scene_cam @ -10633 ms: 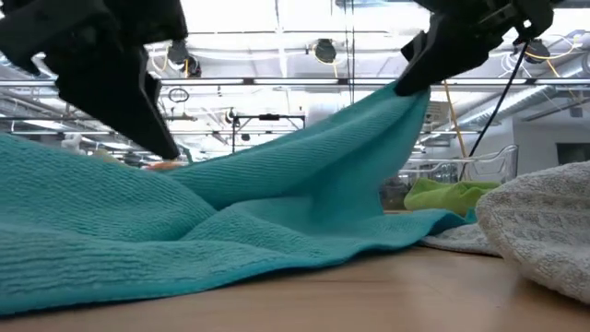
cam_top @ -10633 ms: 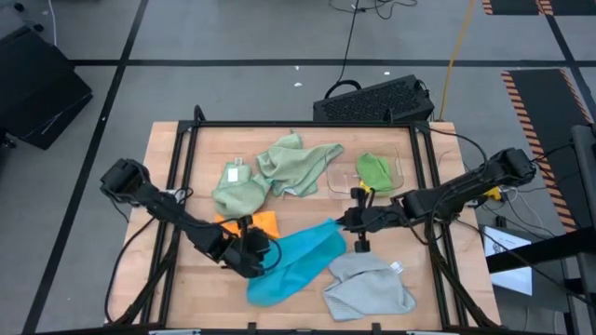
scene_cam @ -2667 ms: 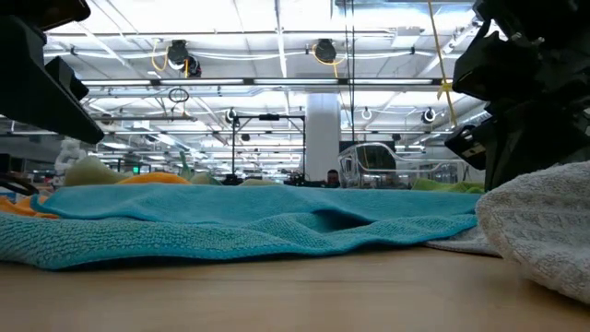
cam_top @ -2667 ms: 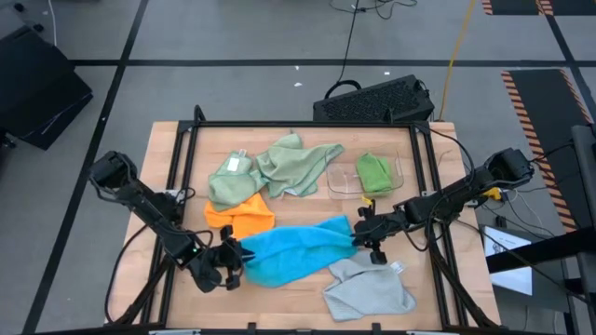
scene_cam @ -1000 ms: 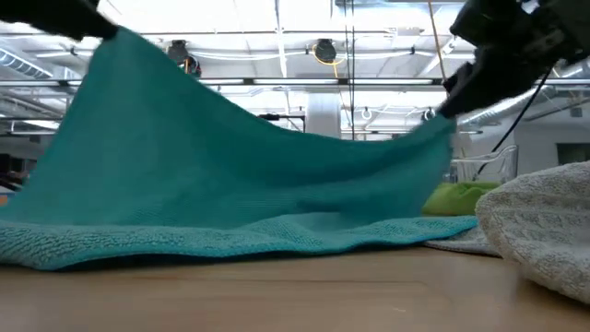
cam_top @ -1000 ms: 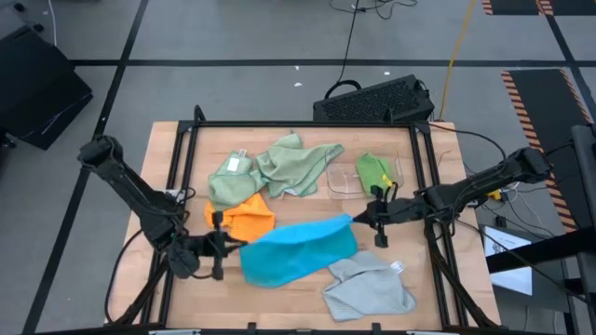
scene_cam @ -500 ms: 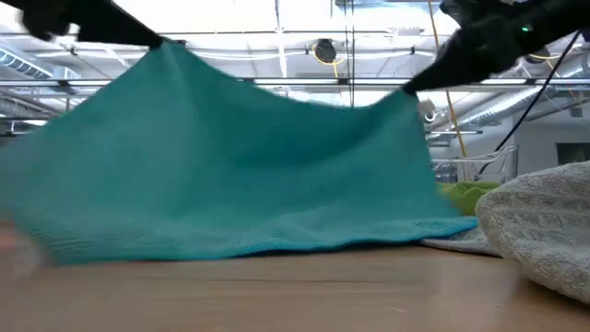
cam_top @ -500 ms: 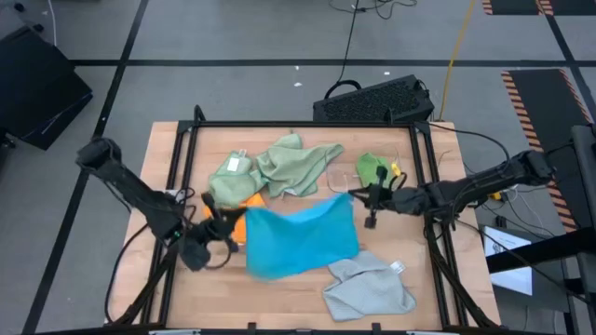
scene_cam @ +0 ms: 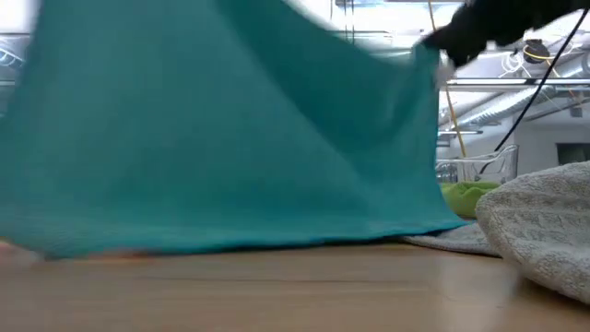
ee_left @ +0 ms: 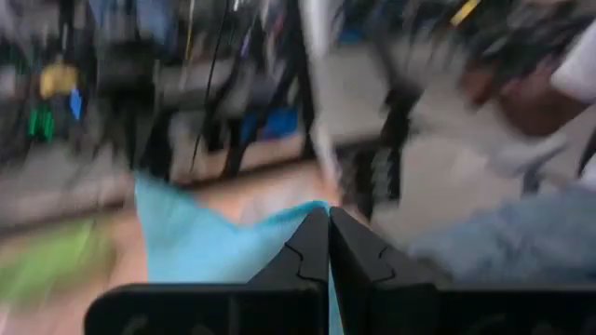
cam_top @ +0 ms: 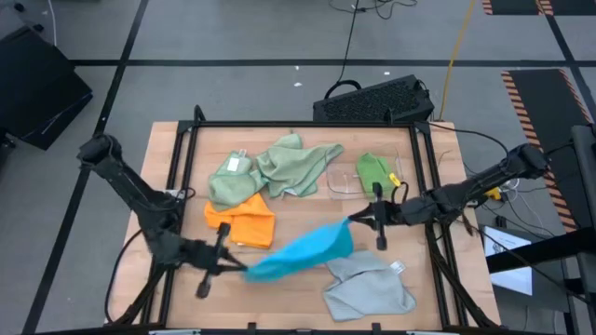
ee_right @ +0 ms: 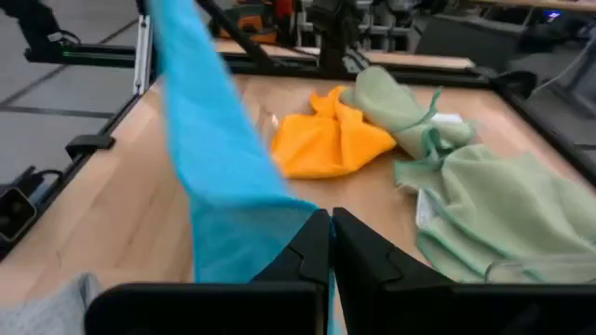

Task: Fold microfiber towels
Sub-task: Fold the blue microfiber cloth

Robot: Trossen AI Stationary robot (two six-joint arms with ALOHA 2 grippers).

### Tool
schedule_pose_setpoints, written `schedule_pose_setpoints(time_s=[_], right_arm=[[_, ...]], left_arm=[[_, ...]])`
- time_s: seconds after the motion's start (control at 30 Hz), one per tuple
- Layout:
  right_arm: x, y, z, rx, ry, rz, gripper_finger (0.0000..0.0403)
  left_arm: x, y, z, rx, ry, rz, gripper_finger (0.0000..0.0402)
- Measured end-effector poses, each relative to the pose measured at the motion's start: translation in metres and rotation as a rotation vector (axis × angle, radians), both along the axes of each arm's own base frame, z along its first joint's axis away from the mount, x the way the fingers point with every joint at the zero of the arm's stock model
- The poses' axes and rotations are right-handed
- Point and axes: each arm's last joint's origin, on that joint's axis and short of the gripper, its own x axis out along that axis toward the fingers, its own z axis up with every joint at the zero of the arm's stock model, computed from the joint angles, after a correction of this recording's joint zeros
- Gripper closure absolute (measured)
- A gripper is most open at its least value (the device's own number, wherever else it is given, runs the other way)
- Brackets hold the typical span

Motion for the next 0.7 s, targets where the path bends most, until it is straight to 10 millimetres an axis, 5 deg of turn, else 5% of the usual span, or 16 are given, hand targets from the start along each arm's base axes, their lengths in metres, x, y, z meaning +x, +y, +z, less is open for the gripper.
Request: schedule_pose_setpoints(time_s=[0.17, 0.3, 0.53, 0.7], right_arm=[[0.0, 0.019, 0.038, -0.087, 0.045, 0.021, 0.04], [-0.001, 0.02, 0.052, -0.146, 0.108, 0.027, 0.04], [0.005, 0.006, 0.002, -0.154, 0.171, -0.051, 0.04], [0.009, -0.009, -0.036, -0.163, 0.138, -0.111, 0.04]], left_arm=[[-0.014, -0.012, 0.031, 0.072, -0.152, 0.033, 0.0398], [-0.017, -0.01, 0.04, 0.14, -0.084, 0.226, 0.0399], [-0.02, 0.018, -0.023, 0.13, 0.253, 0.518, 0.0399], [-0.026, 0.033, -0.056, 0.087, 0.33, 0.612, 0.0397]])
